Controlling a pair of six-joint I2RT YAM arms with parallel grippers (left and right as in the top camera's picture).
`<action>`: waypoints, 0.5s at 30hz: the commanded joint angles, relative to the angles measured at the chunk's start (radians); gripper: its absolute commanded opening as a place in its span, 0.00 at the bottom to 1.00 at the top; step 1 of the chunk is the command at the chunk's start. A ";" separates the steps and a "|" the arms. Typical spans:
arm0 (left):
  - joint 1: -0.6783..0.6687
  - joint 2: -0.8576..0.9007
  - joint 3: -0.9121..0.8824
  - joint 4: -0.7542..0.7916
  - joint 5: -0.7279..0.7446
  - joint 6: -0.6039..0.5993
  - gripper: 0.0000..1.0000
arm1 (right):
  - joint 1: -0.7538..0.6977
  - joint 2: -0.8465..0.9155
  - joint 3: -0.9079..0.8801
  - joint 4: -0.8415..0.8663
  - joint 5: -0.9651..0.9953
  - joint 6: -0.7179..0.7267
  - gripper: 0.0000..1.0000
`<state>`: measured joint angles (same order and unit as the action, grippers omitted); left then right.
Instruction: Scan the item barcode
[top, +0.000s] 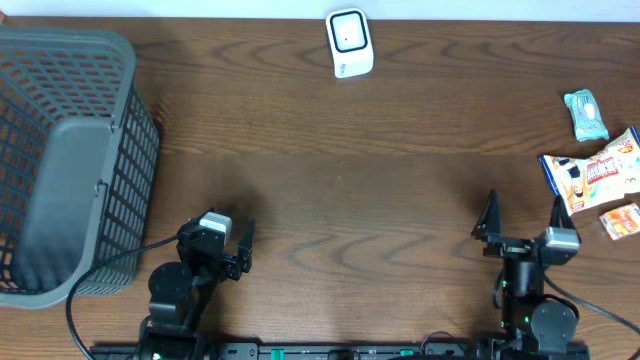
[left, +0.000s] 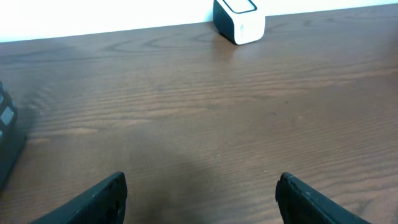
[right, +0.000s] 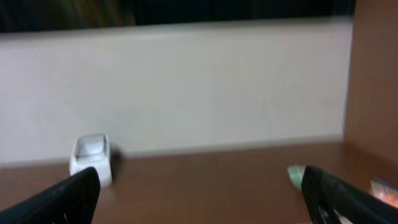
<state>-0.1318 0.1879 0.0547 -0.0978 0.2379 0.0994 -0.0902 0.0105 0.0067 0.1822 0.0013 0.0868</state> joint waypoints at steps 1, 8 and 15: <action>0.005 -0.005 -0.018 -0.025 0.016 -0.015 0.77 | -0.005 -0.006 -0.002 -0.080 0.054 0.002 0.99; 0.004 -0.005 -0.018 -0.025 0.016 -0.015 0.77 | -0.005 -0.006 -0.002 -0.253 0.068 0.002 0.99; 0.005 -0.005 -0.018 -0.025 0.016 -0.015 0.77 | -0.005 -0.006 -0.002 -0.253 0.056 0.002 0.99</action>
<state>-0.1318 0.1879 0.0547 -0.0978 0.2379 0.0994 -0.0902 0.0116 0.0067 -0.0662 0.0528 0.0868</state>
